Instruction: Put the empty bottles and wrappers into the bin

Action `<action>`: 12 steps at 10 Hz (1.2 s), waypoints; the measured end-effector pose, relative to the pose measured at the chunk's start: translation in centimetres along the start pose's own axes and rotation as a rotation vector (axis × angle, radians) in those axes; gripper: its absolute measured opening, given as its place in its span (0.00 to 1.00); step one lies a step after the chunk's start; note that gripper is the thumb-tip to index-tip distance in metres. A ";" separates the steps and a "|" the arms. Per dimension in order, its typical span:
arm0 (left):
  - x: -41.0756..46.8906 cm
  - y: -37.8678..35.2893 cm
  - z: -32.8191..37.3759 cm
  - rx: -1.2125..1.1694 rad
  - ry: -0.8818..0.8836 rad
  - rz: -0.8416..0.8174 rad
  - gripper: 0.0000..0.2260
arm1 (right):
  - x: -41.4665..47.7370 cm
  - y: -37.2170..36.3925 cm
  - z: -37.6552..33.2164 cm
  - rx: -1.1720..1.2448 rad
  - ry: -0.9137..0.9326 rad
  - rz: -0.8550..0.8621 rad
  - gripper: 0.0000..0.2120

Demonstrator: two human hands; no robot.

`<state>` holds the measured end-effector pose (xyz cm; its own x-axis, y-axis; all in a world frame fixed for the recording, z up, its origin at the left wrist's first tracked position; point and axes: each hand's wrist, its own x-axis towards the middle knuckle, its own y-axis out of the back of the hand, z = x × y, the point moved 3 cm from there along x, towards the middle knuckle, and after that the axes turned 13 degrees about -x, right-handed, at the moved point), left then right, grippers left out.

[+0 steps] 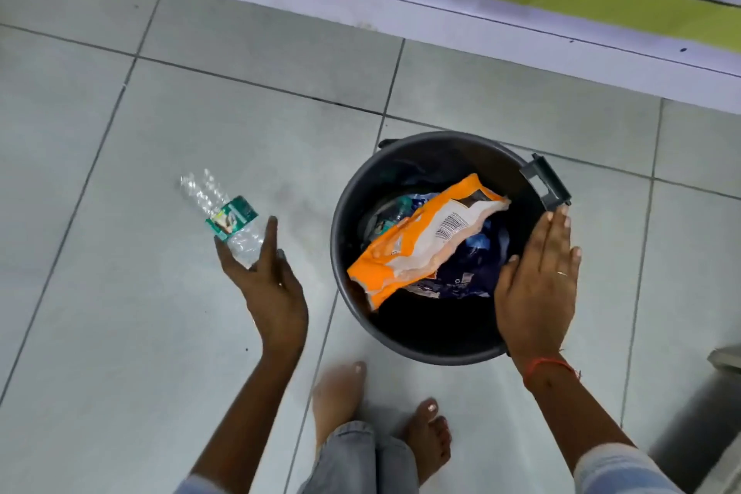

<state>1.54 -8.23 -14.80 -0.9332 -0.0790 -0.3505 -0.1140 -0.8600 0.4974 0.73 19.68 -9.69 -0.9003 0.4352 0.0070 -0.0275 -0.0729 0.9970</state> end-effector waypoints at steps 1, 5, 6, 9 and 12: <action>-1.9 2.6 13.4 0.055 -0.437 0.171 0.27 | 0.2 0.2 -0.2 -0.016 0.006 -0.034 0.27; 5.2 -3.5 15.6 0.727 -0.164 -0.459 0.23 | 0.2 1.3 0.1 0.044 0.068 -0.163 0.28; 5.1 -2.8 15.9 0.655 -0.150 -0.395 0.22 | 0.0 1.7 0.2 0.053 0.066 -0.198 0.30; 5.5 -2.4 15.6 0.657 -0.264 -0.473 0.23 | -0.4 2.1 1.0 -0.045 0.024 -0.430 0.42; 2.5 0.8 26.4 0.662 -0.396 -0.519 0.22 | 3.5 15.0 -0.2 0.139 0.107 -0.412 0.31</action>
